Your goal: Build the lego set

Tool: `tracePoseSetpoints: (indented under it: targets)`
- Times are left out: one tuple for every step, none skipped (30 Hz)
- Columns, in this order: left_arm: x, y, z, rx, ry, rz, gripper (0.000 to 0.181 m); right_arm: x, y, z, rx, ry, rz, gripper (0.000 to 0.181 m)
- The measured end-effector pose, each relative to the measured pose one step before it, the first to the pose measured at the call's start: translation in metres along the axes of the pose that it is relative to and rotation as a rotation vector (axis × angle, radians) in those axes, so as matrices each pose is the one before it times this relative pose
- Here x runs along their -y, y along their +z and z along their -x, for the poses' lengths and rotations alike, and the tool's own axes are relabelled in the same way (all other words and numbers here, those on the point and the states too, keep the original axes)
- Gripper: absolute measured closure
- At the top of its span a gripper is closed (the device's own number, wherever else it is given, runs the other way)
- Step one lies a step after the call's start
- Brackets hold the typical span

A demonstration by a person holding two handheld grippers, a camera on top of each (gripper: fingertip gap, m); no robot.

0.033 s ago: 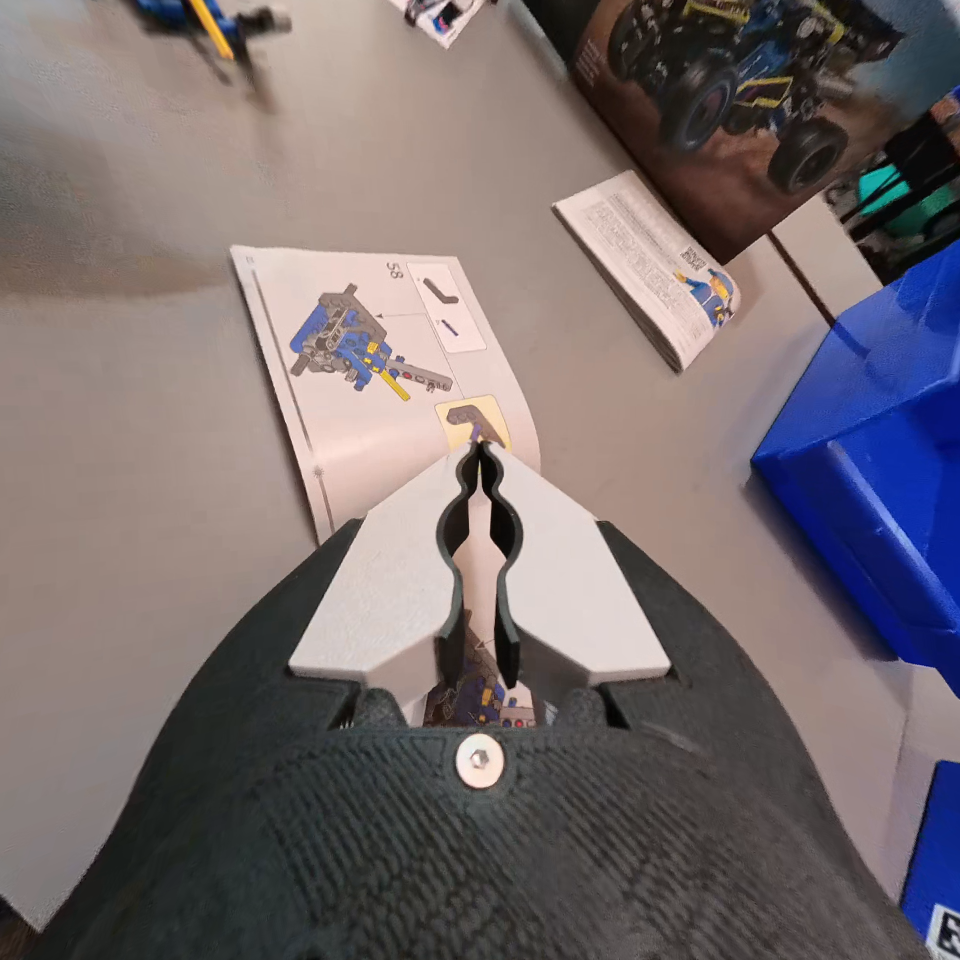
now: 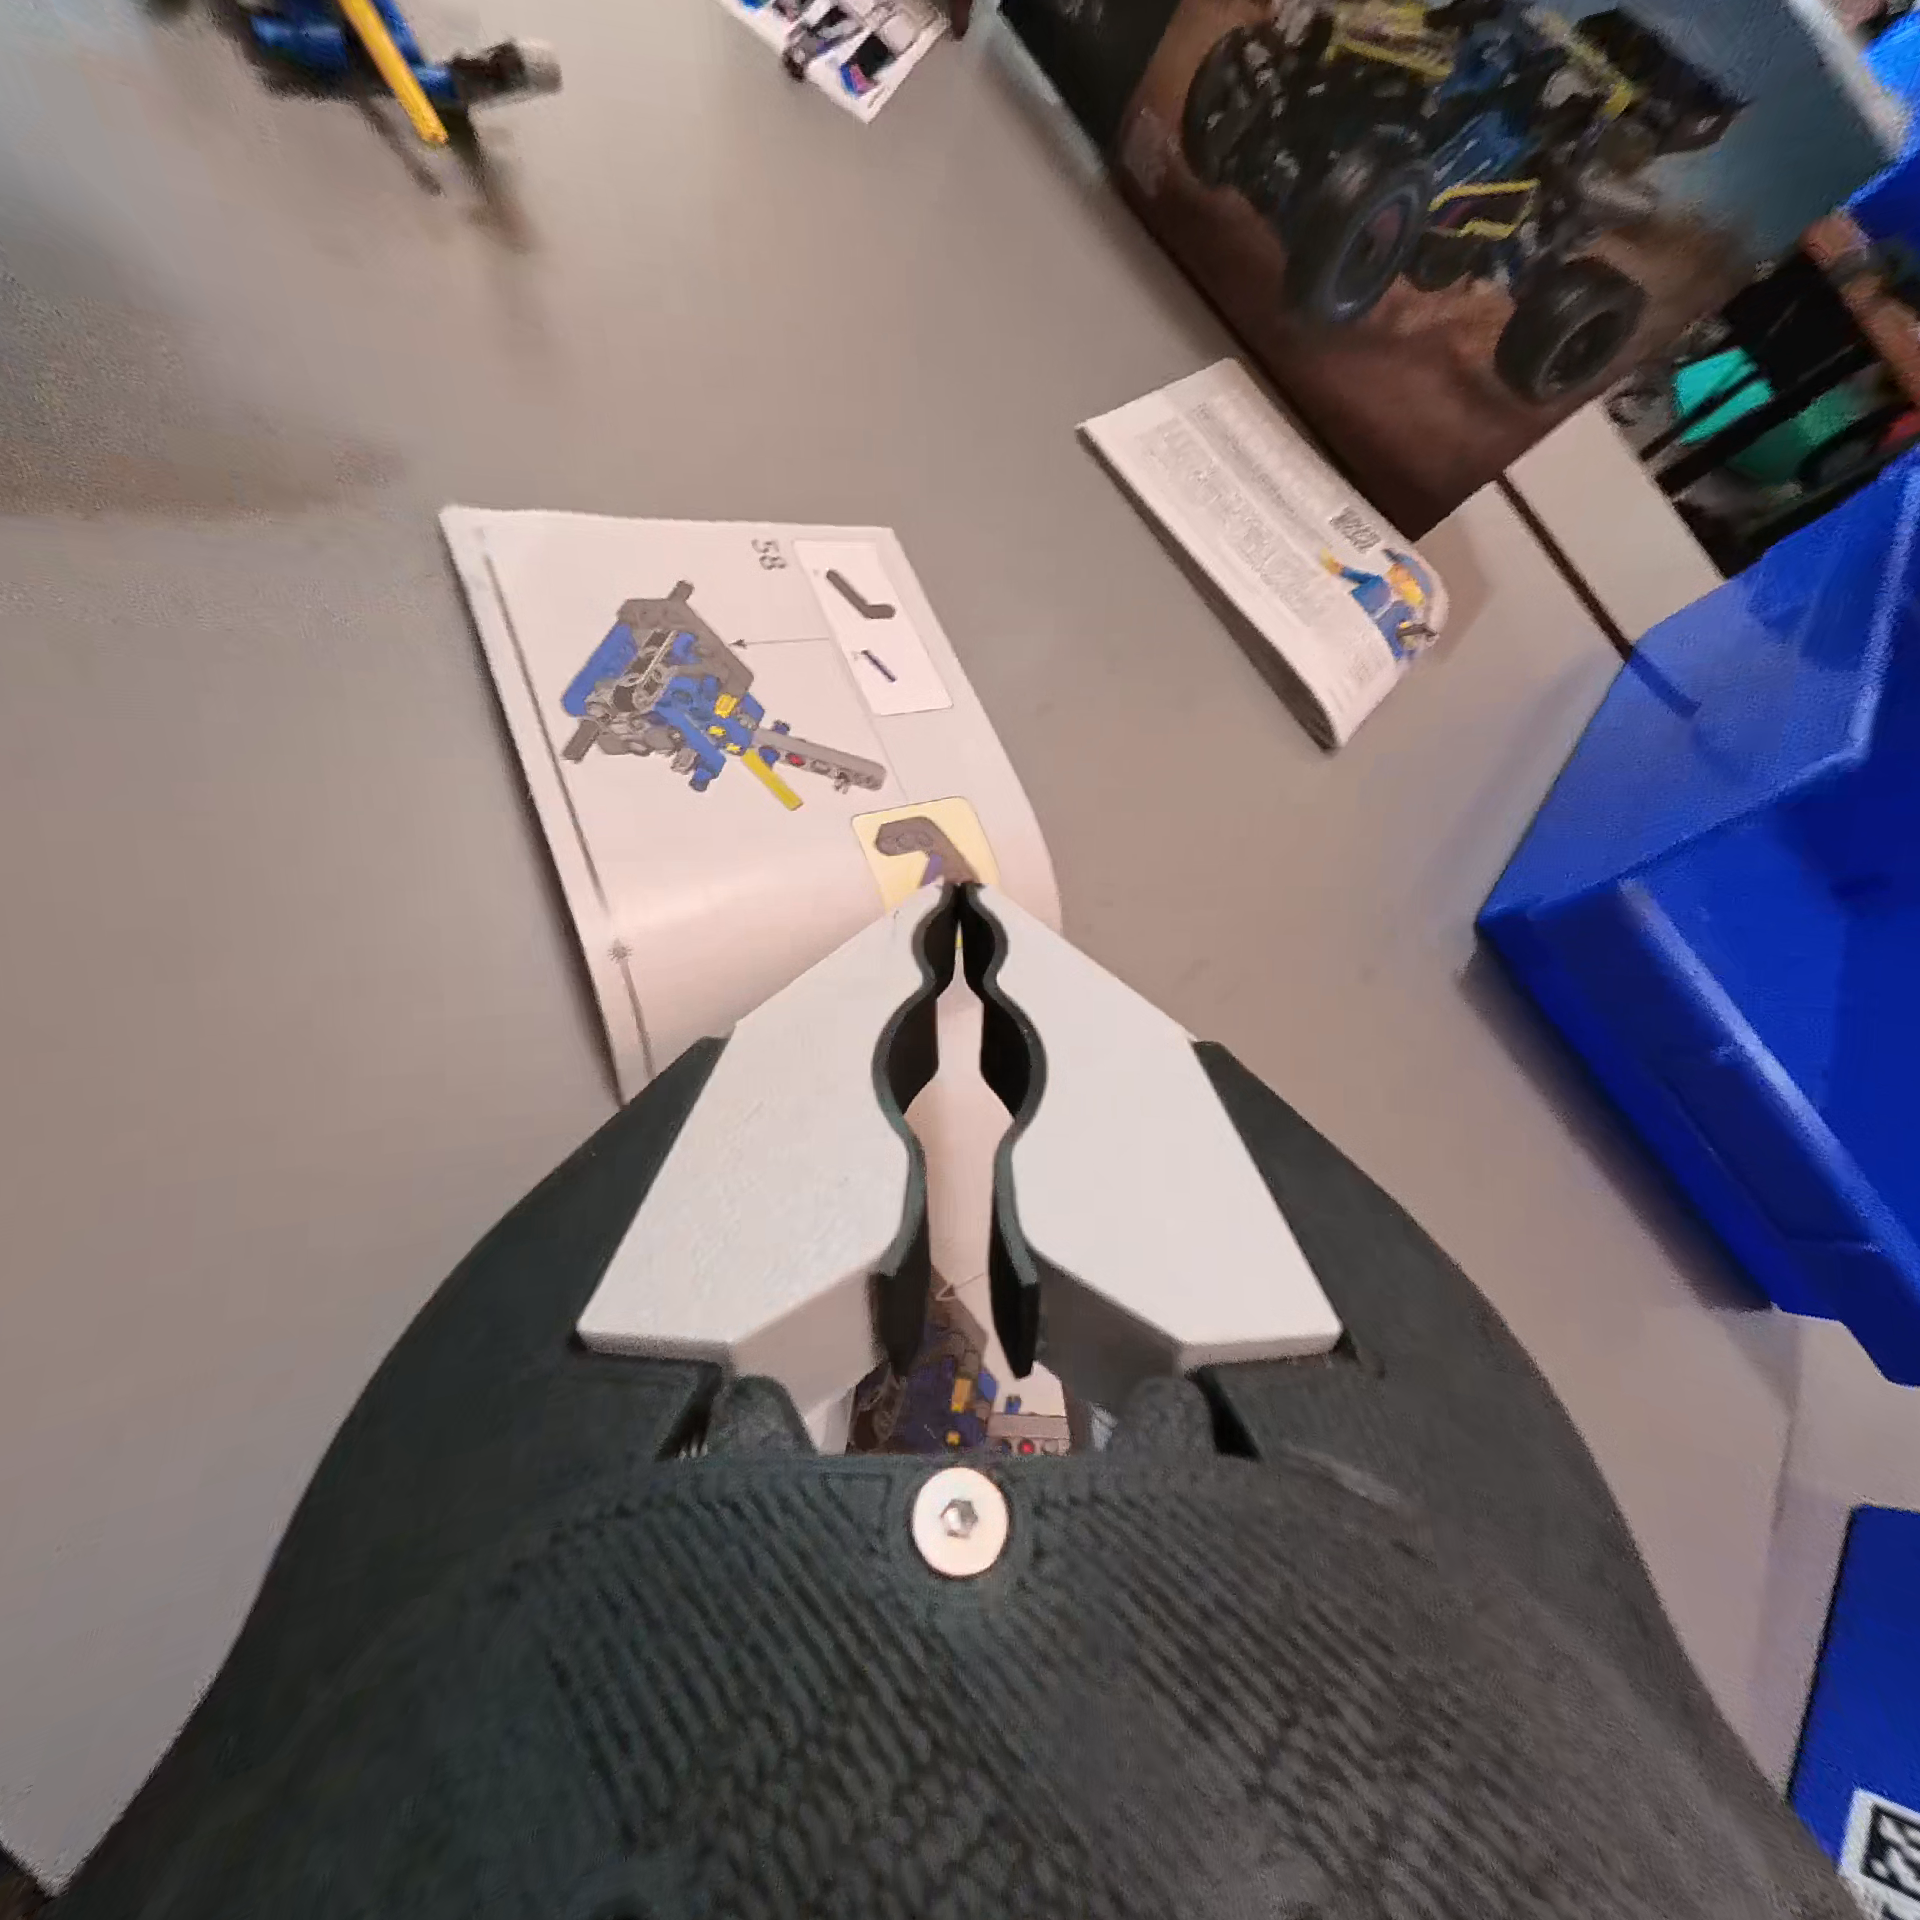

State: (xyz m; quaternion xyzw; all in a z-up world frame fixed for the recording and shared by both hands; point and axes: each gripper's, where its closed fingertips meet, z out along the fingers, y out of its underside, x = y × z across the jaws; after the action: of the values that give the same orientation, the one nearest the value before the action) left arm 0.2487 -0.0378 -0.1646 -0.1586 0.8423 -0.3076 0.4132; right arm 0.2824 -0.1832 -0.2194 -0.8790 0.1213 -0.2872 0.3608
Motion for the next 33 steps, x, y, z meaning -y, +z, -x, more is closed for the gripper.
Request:
tracePoseSetpoints:
  targets:
    - [-0.01361, -0.01326, 0.0196, 0.0411, -0.06, -0.0018, 0.18, 0.00146, -0.0014, -0.00446, -0.025, 0.0057, -0.0116, 0.181]
    - [-0.01565, -0.01296, 0.02151, 0.0449, -0.0498, 0.0066, 0.18, 0.00227, -0.00141, -0.00364, -0.0182, 0.0069, -0.014, 0.18]
    - [-0.01709, -0.01234, 0.02257, 0.046, -0.0375, 0.0107, 0.18, 0.00331, -0.00144, -0.00257, -0.0121, 0.0074, -0.0181, 0.18]
    - [-0.01865, -0.01172, 0.02339, 0.0475, -0.0313, 0.015, 0.18, 0.00455, -0.00171, -0.00233, -0.0118, 0.0106, -0.0228, 0.177]
    - [-0.0207, -0.01079, 0.02381, 0.0457, -0.0345, 0.0268, 0.18, 0.00531, -0.00147, -0.00166, -0.0079, 0.0144, -0.025, 0.175]
    - [-0.02207, -0.00941, 0.02359, 0.0398, -0.0385, 0.0363, 0.18, 0.00453, -0.00066, -0.00049, -0.0003, 0.0173, -0.0198, 0.173]
    - [-0.02126, -0.008, 0.02324, 0.0353, -0.0401, 0.0322, 0.18, 0.00312, 0.00014, 0.0001, 0.0029, 0.0145, -0.008, 0.171]
    - [-0.01951, -0.00621, 0.02135, 0.0228, -0.0402, 0.0248, 0.18, 0.00206, 0.00106, -0.001, -0.0085, 0.0083, -0.0015, 0.169]
    - [-0.01783, -0.00441, 0.0183, 0.0057, -0.0398, 0.022, 0.18, 0.00106, 0.00183, -0.00041, -0.0103, 0.0004, 0.0034, 0.166]
    - [-0.0159, -0.00268, 0.01652, -0.0015, -0.038, 0.0187, 0.181, -0.00003, 0.00285, 0.00141, -0.0005, -0.0051, 0.0106, 0.164]
    - [-0.01453, -0.00107, 0.01419, -0.0093, -0.0339, 0.0197, 0.181, 0.00004, 0.00319, 0.00132, -0.0014, -0.0042, 0.0136, 0.162]
    - [-0.01327, 0.00052, 0.00992, -0.0286, -0.0302, 0.0281, 0.181, 0.00026, 0.00303, -0.00012, -0.0094, -0.0025, 0.0168, 0.161]
    - [-0.01046, 0.00164, 0.00521, -0.0454, -0.0226, 0.028, 0.18, 0.00007, 0.00243, -0.00108, -0.0116, -0.0024, 0.0217, 0.159]
    - [-0.00511, 0.00231, 0.00104, -0.053, -0.0071, 0.0096, 0.181, 0.00155, 0.00218, -0.00273, -0.0166, 0.0085, 0.0174, 0.158]
    - [-0.00013, 0.00346, -0.00408, -0.0616, 0.0113, -0.0096, 0.181, 0.00456, 0.00255, -0.00293, -0.0141, 0.0202, 0.0054, 0.157]
    - [0.00208, 0.0052, -0.00877, -0.0737, 0.0289, -0.0132, 0.181, 0.00742, 0.00305, -0.00166, -0.0071, 0.0216, -0.0079, 0.156]
    - [0.00226, 0.00754, -0.01134, -0.079, 0.0416, -0.0055, 0.18, 0.00869, 0.00384, -0.00019, 0.001, 0.0158, -0.0128, 0.156]
    - [0.00166, 0.00993, -0.011, -0.0725, 0.0487, 0.0055, 0.176, 0.00744, 0.00477, 0.001, 0.0086, 0.0075, -0.0025, 0.156]
    - [0.00092, 0.01143, -0.00883, -0.0579, 0.0559, 0.0145, 0.171, 0.00512, 0.00505, 0.00106, 0.0095, -0.0023, 0.0129, 0.156]
    - [0.00063, 0.01177, -0.00649, -0.0446, 0.0618, 0.0199, 0.169, 0.00298, 0.00443, 0.00047, 0.0077, -0.0103, 0.0239, 0.157]
    - [0.00079, 0.01114, -0.00463, -0.0356, 0.0609, 0.0224, 0.167, 0.00131, 0.00327, 0.00049, 0.0116, -0.0156, 0.0293, 0.156]
    - [0.00119, 0.00949, -0.00358, -0.0343, 0.0541, 0.0216, 0.167, 0.00065, 0.00163, -0.00013, 0.0107, -0.0138, 0.0251, 0.156]
    - [0.00138, 0.00768, -0.00273, -0.0359, 0.0419, 0.0187, 0.166, 0.00041, 0.00018, -0.00061, 0.0101, -0.0075, 0.0166, 0.156]
    - [0.00103, 0.00608, -0.00089, -0.0315, 0.0315, 0.0161, 0.167, -0.00104, -0.00153, -0.00037, 0.0119, -0.0014, 0.0138, 0.156]
    - [-0.00032, 0.00427, 0.00142, -0.0224, 0.024, 0.0179, 0.168, -0.00256, -0.00308, -0.00058, 0.0076, 0.0037, 0.0136, 0.156]
    - [-0.00112, 0.00273, 0.00355, -0.0104, 0.0171, 0.0211, 0.169, -0.00324, -0.00428, 0.00011, 0.0067, 0.0063, 0.0077, 0.156]
    - [-0.00102, 0.00189, 0.00405, -0.0062, 0.0129, 0.0179, 0.17, -0.00341, -0.00502, 0.00271, 0.0154, 0.0077, -0.0008, 0.157]
    - [-0.00015, 0.00193, 0.00216, -0.0159, 0.0114, 0.0092, 0.17, -0.00487, -0.00498, 0.00595, 0.0297, 0.0045, -0.0029, 0.157]
    - [0.00029, 0.00258, 0.00029, -0.0248, 0.0081, 0.0018, 0.171, -0.00706, -0.00468, 0.00647, 0.0313, -0.0017, 0.0028, 0.156]
    - [-0.00068, 0.00368, 0.00013, -0.0232, 0.0024, 0.0063, 0.171, -0.00812, -0.00402, 0.00289, 0.0074, 0.0029, 0.0075, 0.156]
    - [-0.00314, 0.00457, 0.00021, -0.0176, 0.0, 0.0222, 0.171, -0.00805, -0.00299, 0.00108, -0.001, 0.0108, 0.007, 0.156]
    - [-0.00518, 0.00483, -0.00028, -0.0145, 0.0022, 0.037, 0.172, -0.00736, -0.00226, 0.00126, 0.0036, 0.0158, 0.0056, 0.157]
    - [-0.00277, 0.00367, -0.00025, -0.009, 0.0011, 0.0252, 0.173, -0.00631, -0.00139, 0.00031, -0.001, 0.0169, 0.0041, 0.156]
